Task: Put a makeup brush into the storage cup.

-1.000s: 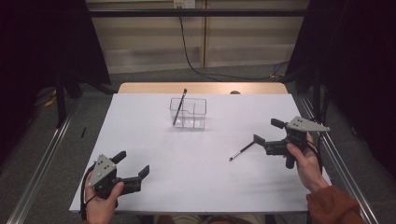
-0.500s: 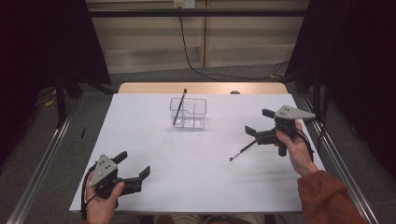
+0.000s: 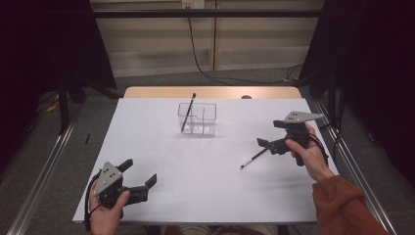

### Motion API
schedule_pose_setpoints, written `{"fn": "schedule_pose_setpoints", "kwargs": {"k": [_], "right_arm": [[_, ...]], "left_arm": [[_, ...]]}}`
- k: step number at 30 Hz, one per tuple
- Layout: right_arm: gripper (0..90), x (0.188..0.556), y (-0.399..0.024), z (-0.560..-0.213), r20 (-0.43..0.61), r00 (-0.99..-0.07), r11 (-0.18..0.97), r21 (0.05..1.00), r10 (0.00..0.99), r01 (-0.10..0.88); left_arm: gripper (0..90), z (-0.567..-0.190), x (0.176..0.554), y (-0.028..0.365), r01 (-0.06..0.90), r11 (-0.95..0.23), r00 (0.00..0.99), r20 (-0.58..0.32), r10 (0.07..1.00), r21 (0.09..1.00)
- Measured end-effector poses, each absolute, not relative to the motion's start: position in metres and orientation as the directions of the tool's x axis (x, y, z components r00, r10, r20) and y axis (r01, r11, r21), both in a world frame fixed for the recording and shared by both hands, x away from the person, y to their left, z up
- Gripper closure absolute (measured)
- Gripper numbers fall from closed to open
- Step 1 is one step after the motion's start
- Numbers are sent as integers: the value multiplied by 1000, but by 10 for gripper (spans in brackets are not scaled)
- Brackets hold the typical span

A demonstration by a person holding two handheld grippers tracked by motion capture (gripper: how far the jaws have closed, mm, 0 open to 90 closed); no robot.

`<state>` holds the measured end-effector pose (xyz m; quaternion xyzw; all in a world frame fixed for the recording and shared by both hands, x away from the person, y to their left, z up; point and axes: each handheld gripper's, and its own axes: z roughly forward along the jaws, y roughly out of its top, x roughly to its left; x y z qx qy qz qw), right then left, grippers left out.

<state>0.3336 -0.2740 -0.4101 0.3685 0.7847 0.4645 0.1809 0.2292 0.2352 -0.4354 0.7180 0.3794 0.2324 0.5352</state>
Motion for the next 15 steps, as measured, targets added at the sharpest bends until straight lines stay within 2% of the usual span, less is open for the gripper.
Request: {"fn": "schedule_pose_setpoints", "kwargs": {"k": [8, 15], "right_arm": [[5, 341, -272, -408, 53, -711, 402, 794, 702, 457], [14, 349, -267, -410, 20, -758, 511, 727, 652, 458]], "left_arm": [[41, -435, 231, 236, 295, -145, 613, -71, 787, 944], [41, -436, 231, 235, 298, -142, 615, -76, 785, 944]]}}
